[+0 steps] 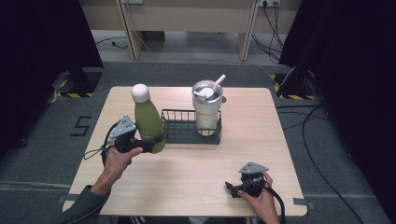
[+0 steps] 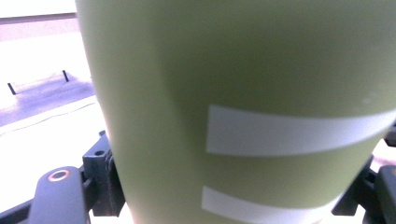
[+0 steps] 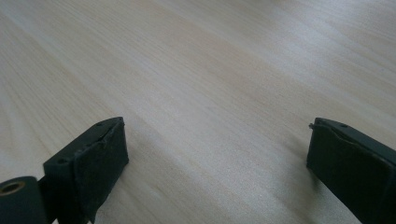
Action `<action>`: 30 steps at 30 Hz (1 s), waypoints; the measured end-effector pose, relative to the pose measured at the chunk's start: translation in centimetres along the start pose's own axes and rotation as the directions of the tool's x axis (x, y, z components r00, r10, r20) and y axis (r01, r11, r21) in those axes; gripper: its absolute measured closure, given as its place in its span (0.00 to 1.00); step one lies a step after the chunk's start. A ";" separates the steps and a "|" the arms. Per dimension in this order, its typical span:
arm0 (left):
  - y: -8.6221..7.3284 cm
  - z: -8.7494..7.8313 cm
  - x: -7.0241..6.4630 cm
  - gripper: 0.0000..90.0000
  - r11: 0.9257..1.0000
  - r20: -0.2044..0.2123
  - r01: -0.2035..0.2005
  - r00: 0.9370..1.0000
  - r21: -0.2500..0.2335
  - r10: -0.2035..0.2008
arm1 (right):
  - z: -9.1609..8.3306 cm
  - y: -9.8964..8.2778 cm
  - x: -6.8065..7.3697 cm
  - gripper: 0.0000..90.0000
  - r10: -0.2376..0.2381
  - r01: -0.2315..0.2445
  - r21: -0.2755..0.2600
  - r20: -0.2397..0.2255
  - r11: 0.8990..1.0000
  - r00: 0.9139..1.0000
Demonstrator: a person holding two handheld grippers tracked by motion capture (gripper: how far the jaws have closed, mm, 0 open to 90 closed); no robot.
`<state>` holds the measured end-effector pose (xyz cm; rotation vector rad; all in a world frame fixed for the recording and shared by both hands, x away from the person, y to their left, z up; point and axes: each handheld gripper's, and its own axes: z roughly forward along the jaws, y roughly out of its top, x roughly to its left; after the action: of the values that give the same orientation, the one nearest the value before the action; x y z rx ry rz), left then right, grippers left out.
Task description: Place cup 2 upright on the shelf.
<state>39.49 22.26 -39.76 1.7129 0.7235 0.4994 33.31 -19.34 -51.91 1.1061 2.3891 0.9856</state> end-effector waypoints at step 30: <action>4.7 5.9 1.8 0.23 1.000 -0.019 -0.009 1.000 -0.020 0.008 | 0.0 0.0 0.0 0.06 -0.001 0.001 0.000 -0.001 1.000 1.000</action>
<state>45.72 18.62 -36.82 1.6951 0.7227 0.5275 33.33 -19.34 -51.91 1.1041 2.3898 0.9860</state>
